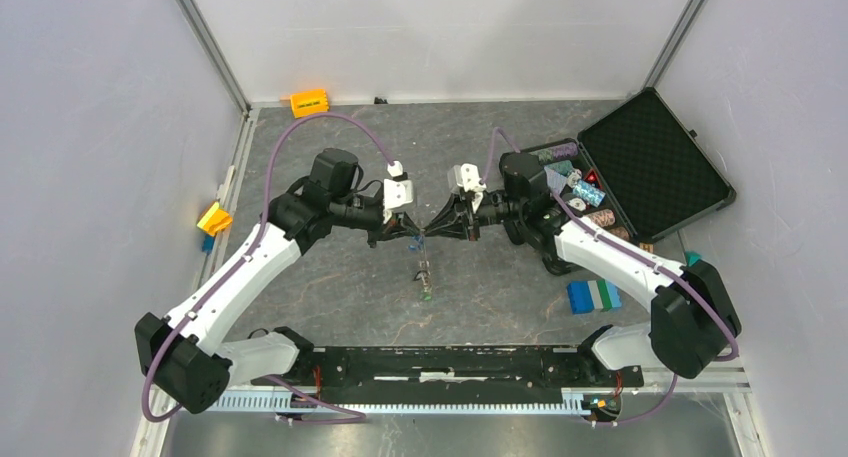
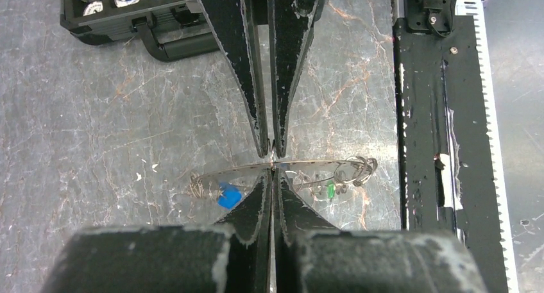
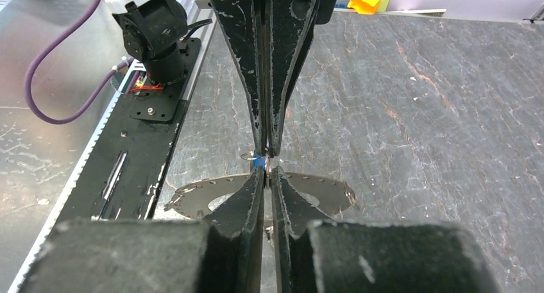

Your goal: Put the keys on the keyring

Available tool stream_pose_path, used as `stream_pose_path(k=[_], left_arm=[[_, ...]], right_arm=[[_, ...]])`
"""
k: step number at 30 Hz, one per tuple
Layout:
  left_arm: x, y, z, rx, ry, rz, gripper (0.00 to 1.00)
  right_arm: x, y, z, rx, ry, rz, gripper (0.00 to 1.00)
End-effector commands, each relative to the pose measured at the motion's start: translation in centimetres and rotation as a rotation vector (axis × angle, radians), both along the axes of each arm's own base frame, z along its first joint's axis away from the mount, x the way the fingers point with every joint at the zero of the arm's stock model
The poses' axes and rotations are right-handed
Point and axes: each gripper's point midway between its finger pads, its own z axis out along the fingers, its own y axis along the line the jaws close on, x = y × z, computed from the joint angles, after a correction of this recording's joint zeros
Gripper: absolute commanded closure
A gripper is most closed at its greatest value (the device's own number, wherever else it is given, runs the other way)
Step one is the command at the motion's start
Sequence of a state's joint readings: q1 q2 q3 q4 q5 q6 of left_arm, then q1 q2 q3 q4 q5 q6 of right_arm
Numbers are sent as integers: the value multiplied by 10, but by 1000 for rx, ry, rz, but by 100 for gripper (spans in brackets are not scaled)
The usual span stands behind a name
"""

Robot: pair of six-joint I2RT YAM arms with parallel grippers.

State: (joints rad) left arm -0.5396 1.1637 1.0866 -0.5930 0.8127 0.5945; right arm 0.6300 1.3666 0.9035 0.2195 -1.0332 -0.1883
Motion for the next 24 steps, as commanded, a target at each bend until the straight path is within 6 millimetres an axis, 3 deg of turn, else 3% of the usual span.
stream_pose_path(k=[1, 5, 13, 24], left_arm=[[1, -10, 19, -47, -26, -18, 98], [1, -10, 18, -43, -25, -16, 98], [1, -9, 10, -19, -19, -14, 98], [1, -10, 14, -23, -24, -16, 98]], right_arm=[[5, 7, 14, 13, -53, -4, 87], [4, 9, 14, 8, -53, -1, 83], [4, 9, 17, 3, -66, 0, 84], [12, 10, 11, -25, -78, -46, 100]])
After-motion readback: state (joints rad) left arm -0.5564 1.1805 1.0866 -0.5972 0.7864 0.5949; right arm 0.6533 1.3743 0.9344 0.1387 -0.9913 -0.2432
